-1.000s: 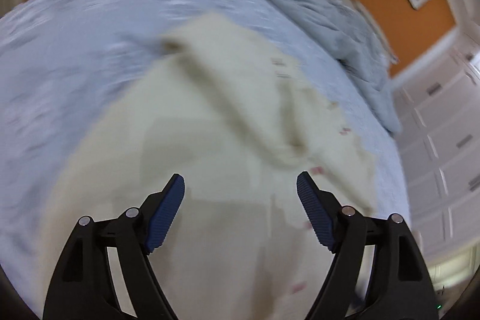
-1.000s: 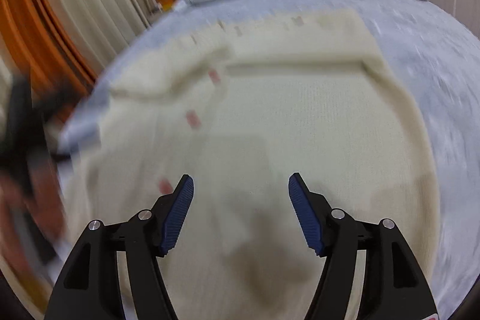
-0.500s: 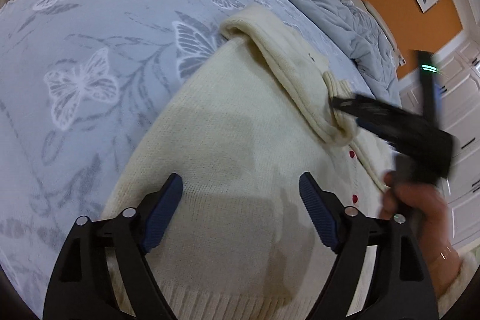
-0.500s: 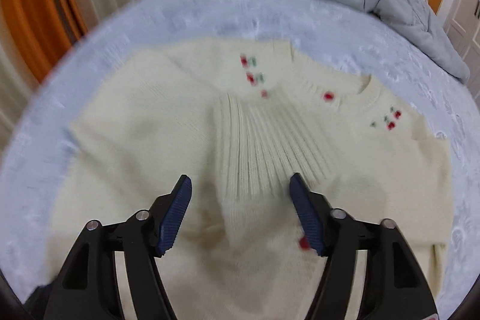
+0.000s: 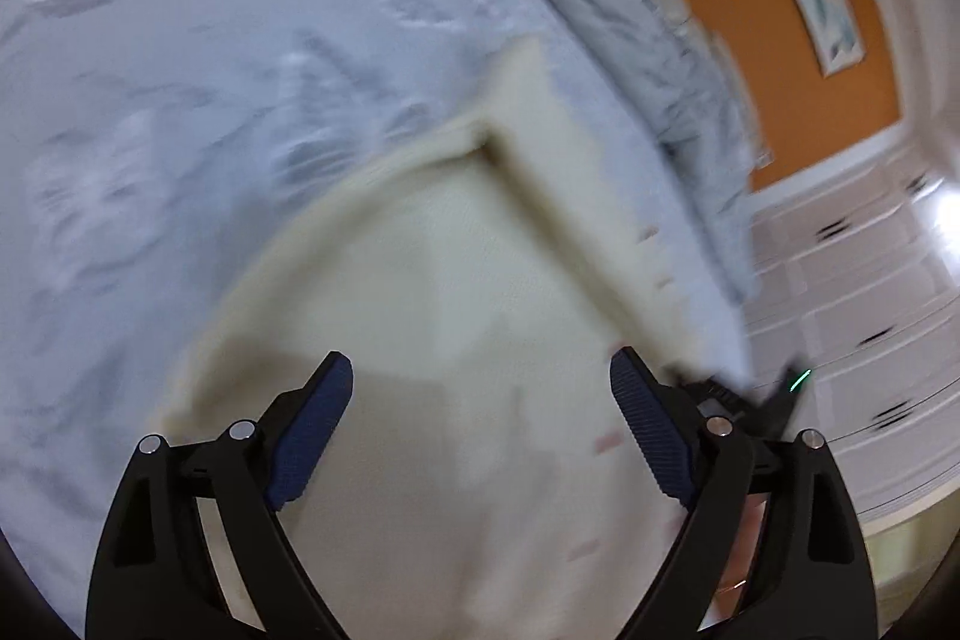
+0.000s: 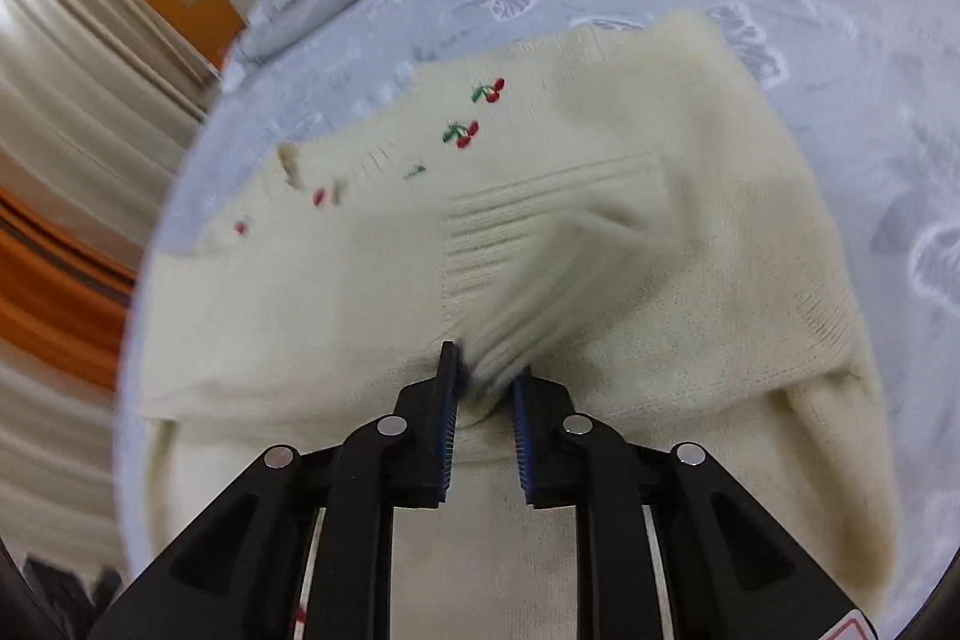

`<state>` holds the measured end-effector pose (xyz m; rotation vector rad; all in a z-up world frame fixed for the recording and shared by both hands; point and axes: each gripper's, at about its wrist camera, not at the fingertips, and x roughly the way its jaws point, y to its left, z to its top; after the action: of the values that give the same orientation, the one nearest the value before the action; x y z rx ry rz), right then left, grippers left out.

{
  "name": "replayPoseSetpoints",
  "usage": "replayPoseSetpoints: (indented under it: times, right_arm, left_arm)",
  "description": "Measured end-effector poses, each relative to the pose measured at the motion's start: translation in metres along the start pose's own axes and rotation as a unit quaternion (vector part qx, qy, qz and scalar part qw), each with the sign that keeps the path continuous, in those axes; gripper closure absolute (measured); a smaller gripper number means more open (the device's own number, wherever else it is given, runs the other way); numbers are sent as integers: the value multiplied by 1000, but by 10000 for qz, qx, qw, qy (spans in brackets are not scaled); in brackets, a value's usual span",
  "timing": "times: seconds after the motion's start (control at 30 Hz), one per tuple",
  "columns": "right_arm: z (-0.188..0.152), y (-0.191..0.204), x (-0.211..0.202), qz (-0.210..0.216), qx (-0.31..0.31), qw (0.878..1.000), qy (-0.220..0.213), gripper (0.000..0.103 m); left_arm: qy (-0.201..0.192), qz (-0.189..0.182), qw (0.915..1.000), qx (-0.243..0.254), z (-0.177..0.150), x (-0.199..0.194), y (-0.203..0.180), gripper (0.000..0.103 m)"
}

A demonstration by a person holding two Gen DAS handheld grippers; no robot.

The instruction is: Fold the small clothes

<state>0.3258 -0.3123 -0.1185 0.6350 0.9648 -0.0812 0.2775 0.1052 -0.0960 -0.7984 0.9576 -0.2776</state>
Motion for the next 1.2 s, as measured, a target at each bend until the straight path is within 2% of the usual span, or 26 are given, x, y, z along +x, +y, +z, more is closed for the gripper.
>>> replayPoseSetpoints:
  times: [0.03, 0.1, 0.17, 0.2, 0.23, 0.27, 0.3, 0.33, 0.37, 0.47, 0.5, 0.53, 0.57, 0.6, 0.63, 0.67, 0.7, 0.8, 0.83, 0.87, 0.9, 0.93, 0.97, 1.03, 1.1, 1.2]
  right_arm:
    - [2, -2, -4, 59, 81, 9999, -75, 62]
    - [7, -9, -14, 174, 334, 9988, -328, 48]
    - [15, -17, -11, 313, 587, 9972, -330, 47]
    - [20, -23, -6, 335, 759, 9962, -267, 47]
    - [23, -25, 2, 324, 851, 9956, -212, 49]
    - [26, -24, 6, 291, 847, 9959, -154, 57]
    - [29, -21, 9, 205, 766, 9968, -92, 93]
    - [31, -18, 7, 231, 685, 9974, -55, 93]
    - [38, -9, -5, 515, 543, 9968, -272, 93]
    - [52, 23, -62, 1365, -38, 9829, -1238, 94]
    - [51, 25, -75, 1557, -168, 9760, -1515, 94]
    - [49, 23, -76, 1551, -228, 9743, -1616, 94]
    - [45, 15, -60, 1216, -320, 9804, -1515, 94]
    - [41, 1, -29, 785, -254, 9906, -1093, 94]
    - [35, -19, 12, 403, 2, 9984, -402, 94]
    - [28, -33, 35, 271, 190, 9995, 19, 95]
    - [24, -38, 26, 485, 232, 9980, -325, 95]
    - [28, -31, 3, 465, 330, 9972, -491, 86]
    - [28, -28, -9, 115, 265, 9976, -632, 77]
    - [26, -24, -24, -418, 199, 9947, -917, 77]
    - [23, -21, -36, -652, 188, 9904, -1204, 77]
    - [19, -14, -49, -617, 181, 9864, -1512, 77]
    - [18, 2, -55, -408, 59, 9861, -1609, 77]
    - [21, 39, -46, 40, -467, 9907, -1278, 78]
    - [16, 84, -21, 533, -1034, 9899, -815, 78]
    - [6, 146, 45, 680, -1605, 9846, -133, 78]
  left_arm:
    - [5, -85, 9999, -106, 11, 7, -9, 17]
    - [95, -200, 9985, -499, 32, 30, -20, 17]
    - [217, -316, 9955, -872, 51, 57, -23, 17]
    - [265, -197, 9944, -1005, 61, 74, -24, 17]
    - [270, -90, 9932, -1126, 69, 88, -25, 19]
    - [243, -19, 9921, -1227, 74, 98, -23, 25]
    - [135, 64, 9910, -1327, 81, 106, -21, 53]
    - [57, 130, 9908, -1347, 87, 110, -20, 83]
    - [-6, 243, 9913, -1295, 92, 110, -22, 95]
    - [-533, 181, 9958, -721, 106, 89, -38, 94]
    - [-808, 231, 9959, -336, 105, 78, -45, 94]
    - [-849, 245, 9959, -197, 103, 78, -45, 94]
    - [-789, 332, 9963, -49, 100, 81, -43, 94]
    - [-651, 575, 9962, 73, 94, 91, -38, 94]
    - [-501, 796, 9955, 109, 90, 101, -31, 94]
    - [-354, 1010, 9942, 89, 84, 110, -22, 94]
    - [-309, 1040, 9941, 16, 80, 114, -13, 93]
    - [-399, 897, 9952, 20, 75, 111, -3, 89]
    - [-399, 838, 9957, 6, 75, 110, -1, 89]
    - [-403, 779, 9961, -4, 74, 110, 2, 89]
    - [-400, 733, 9965, 26, 74, 110, 4, 88]
    - [-414, 707, 9966, 80, 74, 111, 4, 88]
    - [-448, 676, 9966, 142, 73, 111, 6, 88]
    - [-595, 630, 9956, 348, 67, 112, 5, 88]
    - [-794, 625, 9932, 575, 62, 112, 3, 88]
    - [-892, 509, 9932, 553, 60, 111, 6, 88]
